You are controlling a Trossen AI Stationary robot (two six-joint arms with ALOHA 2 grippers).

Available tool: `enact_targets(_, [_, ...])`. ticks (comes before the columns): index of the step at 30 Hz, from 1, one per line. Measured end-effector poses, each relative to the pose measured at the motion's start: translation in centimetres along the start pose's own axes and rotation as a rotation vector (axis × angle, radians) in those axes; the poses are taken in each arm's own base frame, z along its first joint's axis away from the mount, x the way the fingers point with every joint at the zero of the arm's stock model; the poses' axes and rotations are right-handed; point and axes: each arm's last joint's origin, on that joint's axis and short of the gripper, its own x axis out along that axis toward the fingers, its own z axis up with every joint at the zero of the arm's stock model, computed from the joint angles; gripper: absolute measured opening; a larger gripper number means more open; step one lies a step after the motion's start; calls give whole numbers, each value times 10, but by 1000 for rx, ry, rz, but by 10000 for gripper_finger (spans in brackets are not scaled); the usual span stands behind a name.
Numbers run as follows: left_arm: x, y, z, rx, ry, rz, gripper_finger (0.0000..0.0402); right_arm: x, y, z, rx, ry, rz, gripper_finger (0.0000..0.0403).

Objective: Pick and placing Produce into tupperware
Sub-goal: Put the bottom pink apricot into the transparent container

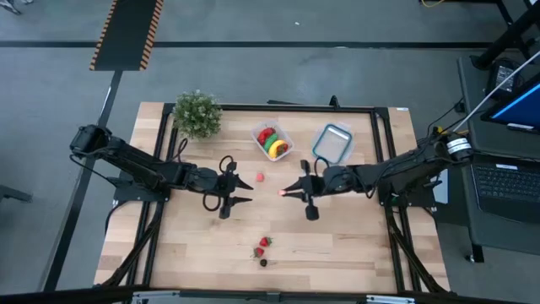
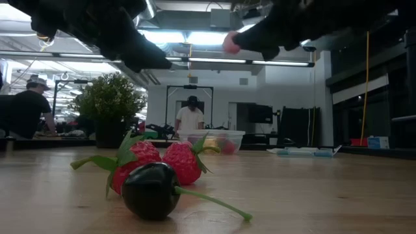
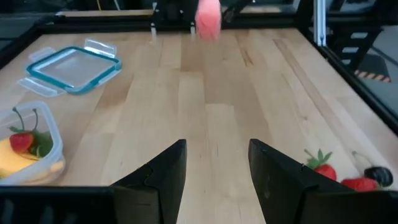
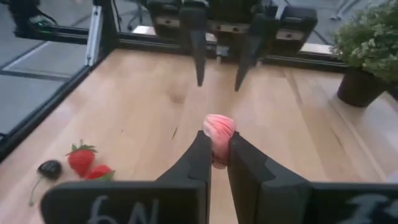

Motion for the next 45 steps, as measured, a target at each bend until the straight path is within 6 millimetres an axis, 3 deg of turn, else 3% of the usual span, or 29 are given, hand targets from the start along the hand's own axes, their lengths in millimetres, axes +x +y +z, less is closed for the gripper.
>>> enact_targets(8, [0,1,1,9,-2,6,165,-26,-13,-19,42,-64,4,35])
enact_targets(24, [1,13,3,37,-20,52,165,-29,-85,-37,223,-25,-264,35])
enact_targets(28, [2,18,3,31,-19,69,165,-17,-99,-40,226,17,-325,35])
enact_targets(33, [2,23,3,36,-18,88,165,11,-125,-35,184,126,-360,35])
enact_targets(39, [2,22,3,75,-13,87,165,39,-159,-27,189,274,-284,35])
enact_targets(45, [2,24,2,100,-6,94,165,54,-186,-13,177,443,-236,33])
